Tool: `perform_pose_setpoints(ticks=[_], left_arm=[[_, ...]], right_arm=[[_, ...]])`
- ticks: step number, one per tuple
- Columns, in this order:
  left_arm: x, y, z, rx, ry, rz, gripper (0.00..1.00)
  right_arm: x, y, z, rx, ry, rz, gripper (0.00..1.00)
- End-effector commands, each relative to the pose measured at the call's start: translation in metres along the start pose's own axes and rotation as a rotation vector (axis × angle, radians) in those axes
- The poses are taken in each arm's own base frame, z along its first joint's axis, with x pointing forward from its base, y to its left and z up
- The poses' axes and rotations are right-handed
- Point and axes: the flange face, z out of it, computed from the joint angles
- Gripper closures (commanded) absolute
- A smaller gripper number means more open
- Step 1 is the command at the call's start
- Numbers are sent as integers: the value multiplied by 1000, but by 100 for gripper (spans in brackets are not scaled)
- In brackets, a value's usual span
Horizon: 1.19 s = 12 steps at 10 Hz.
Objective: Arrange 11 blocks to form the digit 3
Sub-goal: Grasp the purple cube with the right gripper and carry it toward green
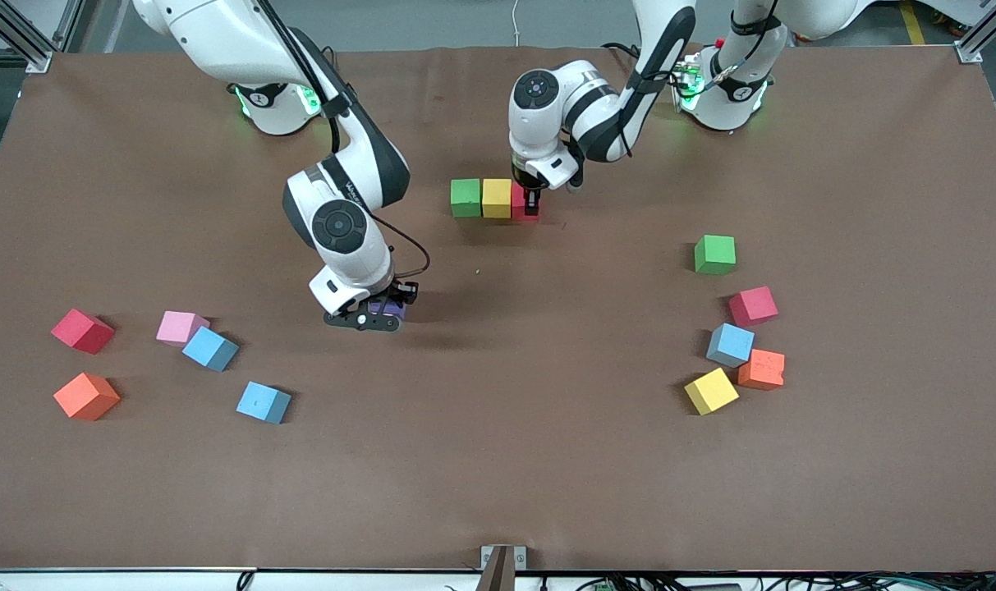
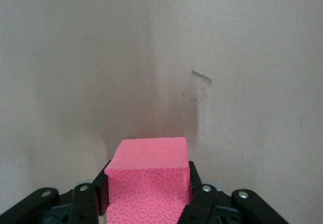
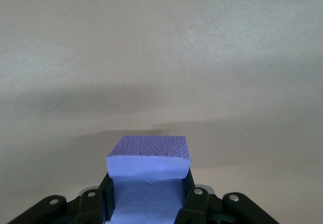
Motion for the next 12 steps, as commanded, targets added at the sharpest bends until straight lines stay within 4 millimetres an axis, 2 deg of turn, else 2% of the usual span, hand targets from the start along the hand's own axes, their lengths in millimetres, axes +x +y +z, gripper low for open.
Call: perform_pose_setpoints(ticks=[1, 3, 4, 5, 6, 7, 9, 10, 11, 12], left_arm=[[-12, 3, 8, -6, -16, 9, 69], [-13, 3, 8, -6, -16, 10, 69], [-13, 3, 8, -7, -16, 13, 64], [-12, 2, 9, -5, -13, 16, 27], [-13, 3, 5, -7, -15, 15, 0], [-13, 3, -7, -11, -18, 14, 0], [-11, 1, -47, -11, -9, 17, 0], [-6, 4, -67, -7, 1, 34, 0], [1, 11, -87, -8, 5, 62, 0], [21, 40, -99, -20, -8, 50, 0]], right_arm=[[-3, 2, -4, -1, 3, 14, 94], [-4, 0, -3, 6, 0, 16, 94], [-5, 0, -3, 6, 0, 15, 94], [-7, -3, -2, 5, -1, 9, 94], [-8, -5, -2, 5, -1, 7, 94], [-10, -7, -2, 16, -9, 14, 94], [-35, -35, -2, 41, -35, 11, 94], [-43, -38, 2, 41, -44, 25, 94], [-50, -36, -3, 60, -53, 39, 94], [-59, -34, -9, 87, -49, 50, 94]])
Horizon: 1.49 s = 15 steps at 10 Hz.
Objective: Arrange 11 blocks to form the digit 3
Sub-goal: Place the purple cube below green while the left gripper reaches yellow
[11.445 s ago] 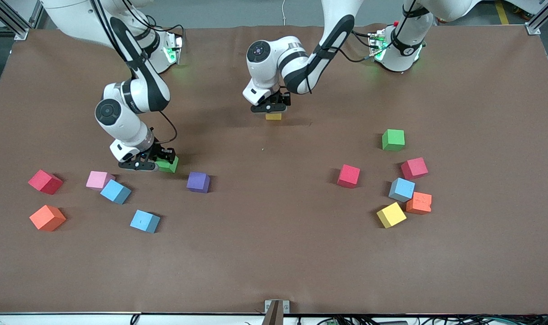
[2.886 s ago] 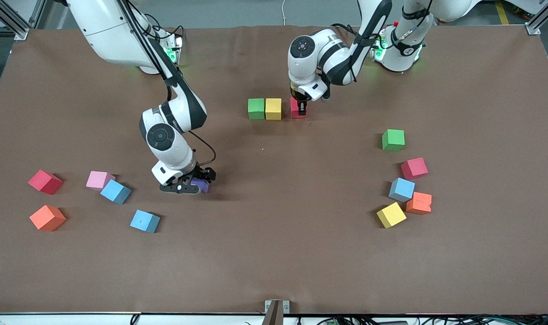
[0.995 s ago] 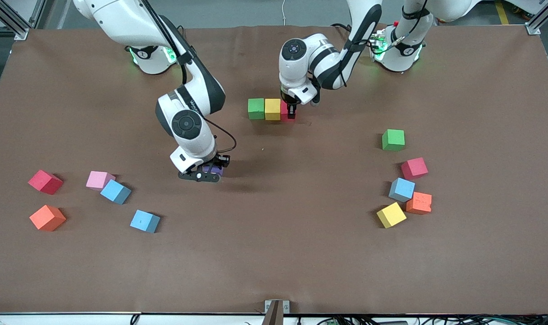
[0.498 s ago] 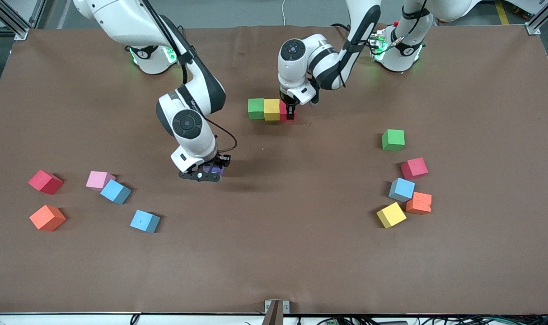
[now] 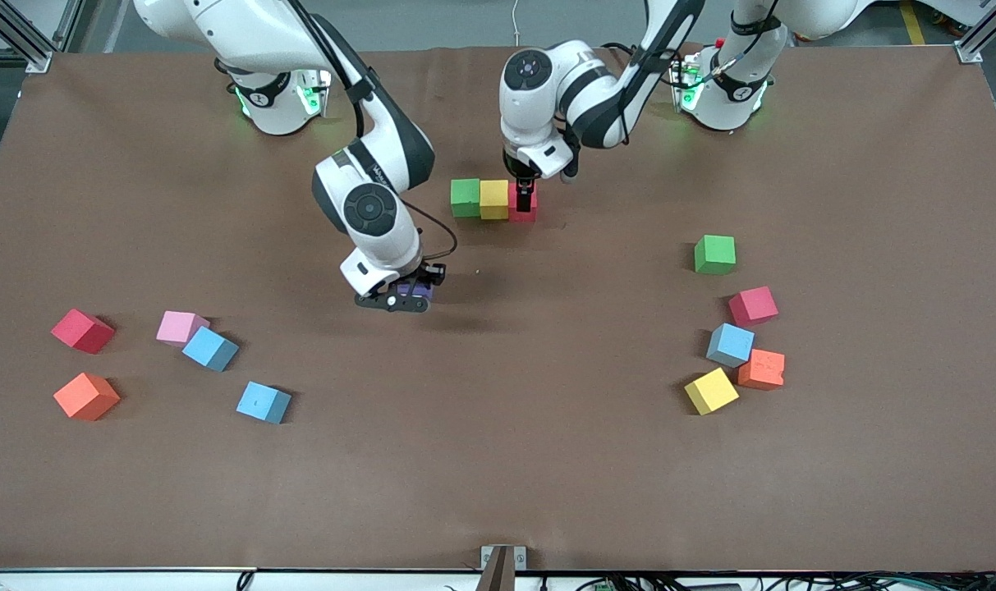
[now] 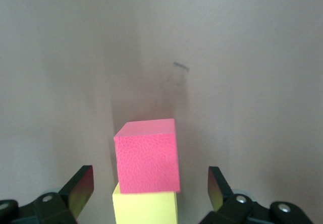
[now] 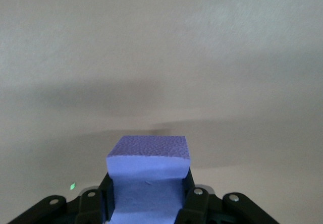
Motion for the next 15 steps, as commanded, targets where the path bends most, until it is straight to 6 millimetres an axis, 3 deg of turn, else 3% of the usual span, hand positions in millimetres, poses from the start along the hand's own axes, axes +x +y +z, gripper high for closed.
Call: perform_pose_setpoints(ticks=[1, 4, 5, 8, 11, 15], left_arm=[[48, 53, -32, -23, -20, 15, 0], [127, 125, -38, -34, -18, 47, 0], [158, 145, -37, -43, 2, 79, 0], [229, 214, -34, -72, 16, 118, 0], [304, 286, -26, -115, 55, 114, 0], [350, 355, -9, -164, 102, 220, 0]], right_arm=[[-25, 13, -12, 41, 16, 23, 94], [-80, -24, 9, 91, 66, 57, 94], [-91, -29, 14, 83, 61, 43, 95], [-132, -49, 14, 73, 64, 26, 94], [-142, -49, 20, 53, 86, 6, 94], [-152, -41, 34, 84, 113, -1, 94]])
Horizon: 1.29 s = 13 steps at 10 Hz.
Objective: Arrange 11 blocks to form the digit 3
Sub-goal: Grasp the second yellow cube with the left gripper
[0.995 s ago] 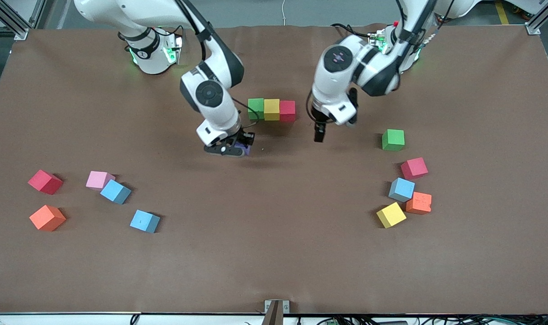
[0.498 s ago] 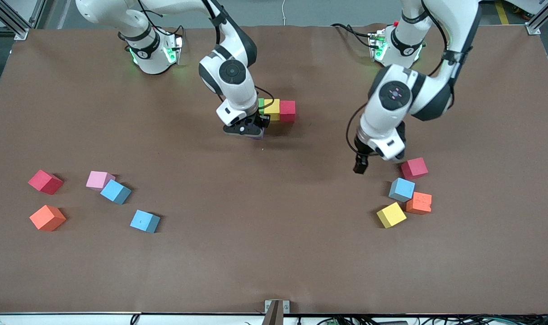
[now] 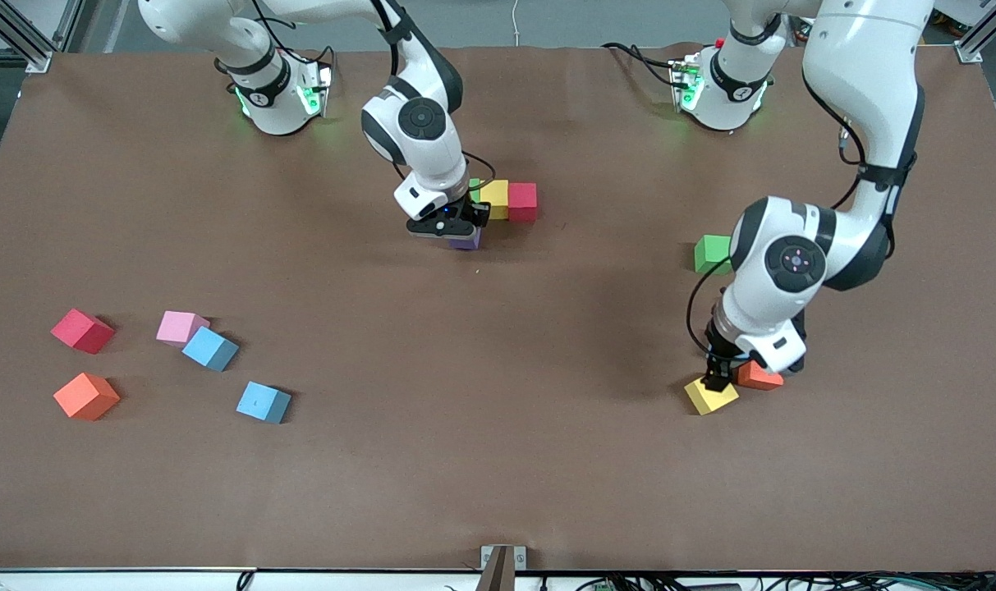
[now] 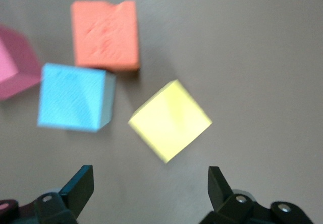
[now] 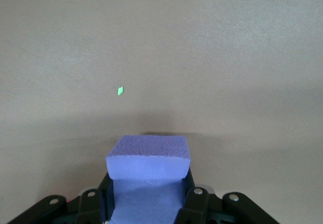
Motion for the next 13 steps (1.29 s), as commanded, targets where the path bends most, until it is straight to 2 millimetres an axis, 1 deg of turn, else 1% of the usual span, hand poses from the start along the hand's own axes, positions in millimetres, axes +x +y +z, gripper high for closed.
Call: perform_pose_setpoints(ticks=[1, 2, 4, 6, 7, 9, 11, 12, 13], left_arm=[[10, 29, 20, -18, 55, 162, 0], [19, 32, 23, -27, 63, 232, 0], [21, 30, 27, -17, 64, 450, 0], [21, 26, 31, 2, 62, 627, 0], [22, 23, 36, 15, 59, 695, 0], [17, 19, 53, 32, 46, 740, 0], [18, 18, 63, 33, 43, 740, 0], [18, 18, 68, 22, 44, 740, 0], [22, 18, 74, 11, 44, 736, 0]], right_arm=[[-14, 4, -8, 1, 12, -5, 94], [-16, 3, -7, -1, 11, -8, 94], [-22, -1, -7, 0, 10, -22, 92], [-25, -1, -5, -4, 7, -28, 89], [-26, 0, -2, -10, 4, -26, 88], [-26, 1, 0, -15, 6, -32, 86], [-26, 1, 1, -18, 8, -39, 84], [-26, 1, 1, -19, 7, -39, 81], [-26, 1, 1, -19, 7, -38, 75]])
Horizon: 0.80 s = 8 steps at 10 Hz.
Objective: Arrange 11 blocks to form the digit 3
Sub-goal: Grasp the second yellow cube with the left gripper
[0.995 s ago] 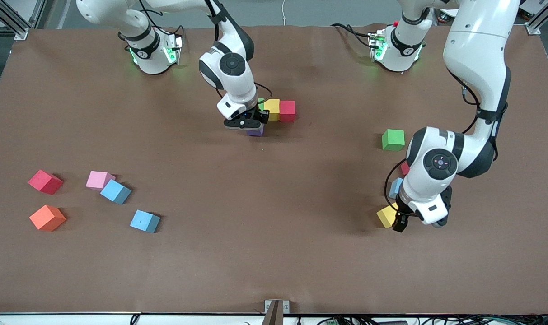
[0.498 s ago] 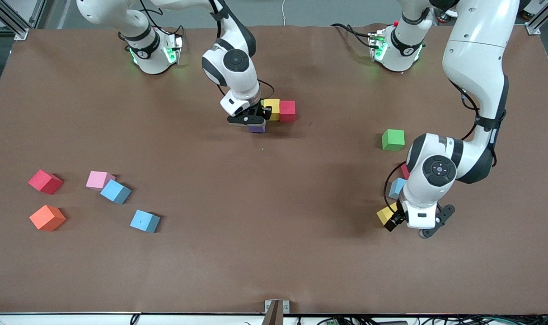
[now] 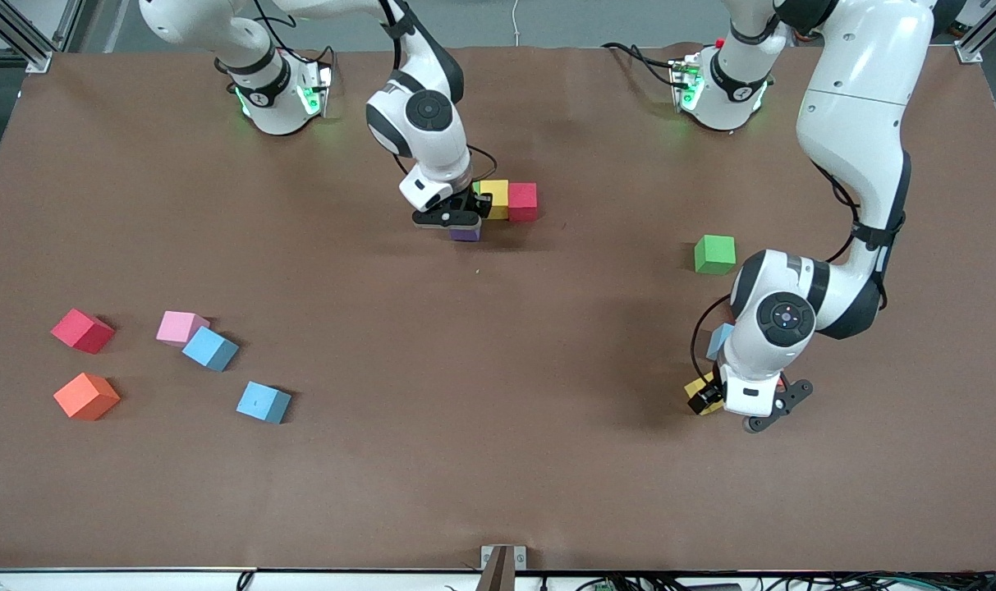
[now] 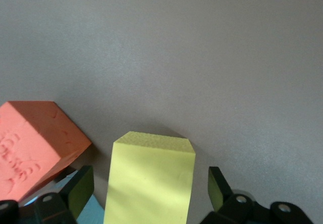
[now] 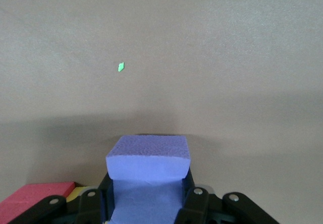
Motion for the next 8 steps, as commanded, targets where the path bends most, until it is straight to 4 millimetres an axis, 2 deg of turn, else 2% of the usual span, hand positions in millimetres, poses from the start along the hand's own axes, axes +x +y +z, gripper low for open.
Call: perform_pose_setpoints(ticks=[1, 4, 5, 6, 8], left_arm=[[5, -3, 6, -14, 15, 18, 0], [9, -7, 12, -18, 16, 37, 0], [19, -18, 14, -20, 10, 45, 0], [24, -21, 11, -35, 3, 56, 0], [26, -19, 4, -74, -21, 33, 0]], right_arm=[[-7, 5, -4, -5, 12, -3, 71], [-7, 5, -3, -7, 12, -4, 52], [-7, 6, -2, -10, 10, -4, 46], [-8, 5, -2, -8, 11, -6, 39], [-9, 4, -1, -10, 11, -10, 15]])
